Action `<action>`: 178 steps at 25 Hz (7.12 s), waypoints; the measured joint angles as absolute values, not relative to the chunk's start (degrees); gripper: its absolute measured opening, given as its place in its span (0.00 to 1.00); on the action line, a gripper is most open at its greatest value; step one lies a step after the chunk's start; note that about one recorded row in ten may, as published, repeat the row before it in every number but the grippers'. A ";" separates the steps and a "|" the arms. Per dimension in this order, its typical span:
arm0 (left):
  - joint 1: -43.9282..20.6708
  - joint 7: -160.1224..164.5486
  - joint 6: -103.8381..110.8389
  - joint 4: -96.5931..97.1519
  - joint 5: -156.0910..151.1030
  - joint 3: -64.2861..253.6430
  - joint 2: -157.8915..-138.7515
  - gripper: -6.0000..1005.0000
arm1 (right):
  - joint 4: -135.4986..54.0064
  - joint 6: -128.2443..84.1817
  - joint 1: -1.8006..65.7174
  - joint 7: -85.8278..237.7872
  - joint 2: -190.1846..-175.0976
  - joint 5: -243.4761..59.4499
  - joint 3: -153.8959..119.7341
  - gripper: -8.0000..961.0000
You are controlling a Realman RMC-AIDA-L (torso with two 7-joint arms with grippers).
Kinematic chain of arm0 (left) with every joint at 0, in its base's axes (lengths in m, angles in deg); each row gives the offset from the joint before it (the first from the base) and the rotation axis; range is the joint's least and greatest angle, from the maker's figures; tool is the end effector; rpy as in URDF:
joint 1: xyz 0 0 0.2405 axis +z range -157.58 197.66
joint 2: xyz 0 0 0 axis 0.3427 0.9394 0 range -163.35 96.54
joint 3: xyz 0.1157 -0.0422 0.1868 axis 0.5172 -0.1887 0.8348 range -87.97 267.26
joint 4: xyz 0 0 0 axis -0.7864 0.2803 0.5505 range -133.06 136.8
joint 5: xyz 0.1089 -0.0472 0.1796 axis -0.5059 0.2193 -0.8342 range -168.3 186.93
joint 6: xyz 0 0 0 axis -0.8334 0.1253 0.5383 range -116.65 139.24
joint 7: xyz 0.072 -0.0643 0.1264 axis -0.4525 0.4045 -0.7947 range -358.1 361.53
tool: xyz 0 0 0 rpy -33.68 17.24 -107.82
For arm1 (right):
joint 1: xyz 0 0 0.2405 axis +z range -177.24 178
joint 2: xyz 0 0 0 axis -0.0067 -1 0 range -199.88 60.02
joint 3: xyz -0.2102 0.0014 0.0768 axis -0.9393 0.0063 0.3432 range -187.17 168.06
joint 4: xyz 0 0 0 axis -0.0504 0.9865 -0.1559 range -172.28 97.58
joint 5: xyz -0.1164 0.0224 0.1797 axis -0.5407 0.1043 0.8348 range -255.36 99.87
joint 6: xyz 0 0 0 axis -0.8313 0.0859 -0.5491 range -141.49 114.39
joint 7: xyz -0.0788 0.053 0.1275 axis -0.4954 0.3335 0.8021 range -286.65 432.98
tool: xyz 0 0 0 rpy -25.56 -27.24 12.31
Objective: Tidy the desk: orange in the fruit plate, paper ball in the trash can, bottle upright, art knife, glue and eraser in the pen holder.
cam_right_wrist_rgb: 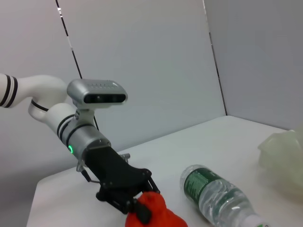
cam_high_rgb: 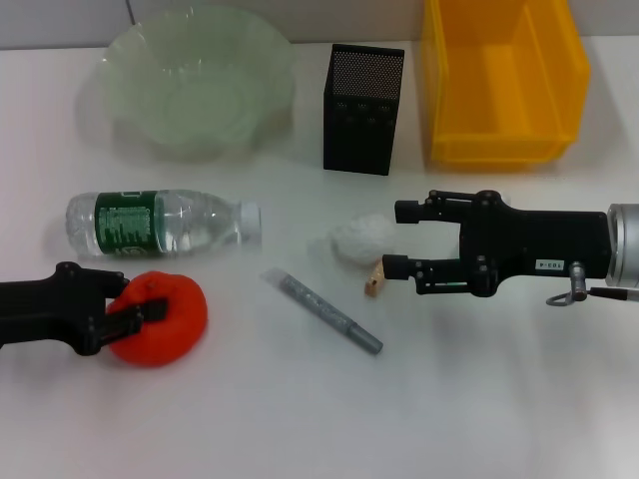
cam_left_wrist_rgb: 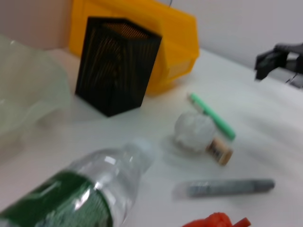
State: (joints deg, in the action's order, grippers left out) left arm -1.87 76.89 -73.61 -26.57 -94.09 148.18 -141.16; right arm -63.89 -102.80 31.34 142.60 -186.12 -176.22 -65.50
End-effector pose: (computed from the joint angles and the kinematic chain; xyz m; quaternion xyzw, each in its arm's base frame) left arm -0.3111 0.2826 0.0185 -0.9461 -0.2592 -0.1536 0.1193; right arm 0.2190 0.3075 -0.0273 -0.9435 0.1620 0.2810 0.0679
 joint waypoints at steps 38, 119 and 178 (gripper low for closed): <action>-26.27 53.00 -35.13 -10.08 -73.97 115.77 -152.21 0.21 | -63.90 -102.76 31.50 142.78 -186.74 -175.91 -64.74 0.80; -6.44 75.19 -77.91 -25.81 -85.92 149.94 -146.87 0.84 | -75.98 -79.98 51.97 177.12 -189.37 -210.40 -85.09 0.70; -7.03 75.28 -77.91 -25.82 -85.96 149.94 -146.76 0.84 | -93.50 -75.37 45.17 188.77 -186.57 -213.88 -52.86 0.72</action>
State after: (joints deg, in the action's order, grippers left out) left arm -7.03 75.28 -77.91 -25.82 -85.96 149.94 -146.76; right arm -93.50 -75.37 45.17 188.77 -186.57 -213.88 -52.86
